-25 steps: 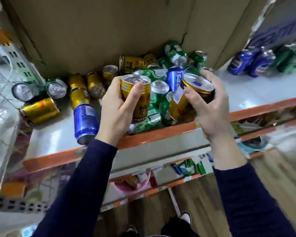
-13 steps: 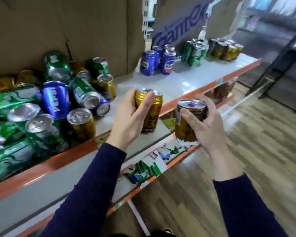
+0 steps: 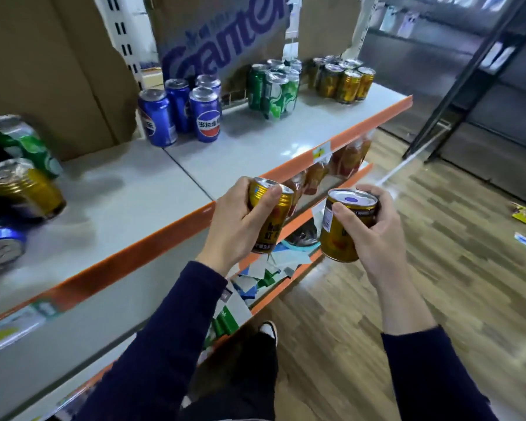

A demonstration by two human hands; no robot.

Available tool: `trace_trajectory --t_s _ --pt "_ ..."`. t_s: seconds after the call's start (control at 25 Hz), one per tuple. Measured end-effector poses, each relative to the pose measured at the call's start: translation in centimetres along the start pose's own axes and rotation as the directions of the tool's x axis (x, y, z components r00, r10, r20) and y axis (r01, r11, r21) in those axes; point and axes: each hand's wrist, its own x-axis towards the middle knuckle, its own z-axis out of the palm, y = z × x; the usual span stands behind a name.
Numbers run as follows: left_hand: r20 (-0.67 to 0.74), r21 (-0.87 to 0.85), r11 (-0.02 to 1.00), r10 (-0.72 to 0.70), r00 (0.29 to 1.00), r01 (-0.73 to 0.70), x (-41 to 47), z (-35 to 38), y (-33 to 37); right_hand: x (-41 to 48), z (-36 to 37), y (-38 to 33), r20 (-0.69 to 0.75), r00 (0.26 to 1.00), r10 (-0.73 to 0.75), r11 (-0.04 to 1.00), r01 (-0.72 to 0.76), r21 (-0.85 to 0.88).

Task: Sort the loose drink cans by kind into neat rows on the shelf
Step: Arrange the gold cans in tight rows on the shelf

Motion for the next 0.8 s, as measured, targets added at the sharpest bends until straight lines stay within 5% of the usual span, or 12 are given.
trace_trajectory --t_s 0.4,0.8 --pt "-0.002 -0.124 0.991 0.054 0.999 -0.054 22.0 11.0 -0.1 21.5 -4.2 4.7 0.018 1.000 -0.015 0.997 0.016 -0.071" --pt "-0.017 -0.011 0.999 0.040 0.999 -0.040 35.0 19.6 -1.0 37.7 -7.9 10.6 0.039 0.999 0.013 0.988 -0.007 -0.152"
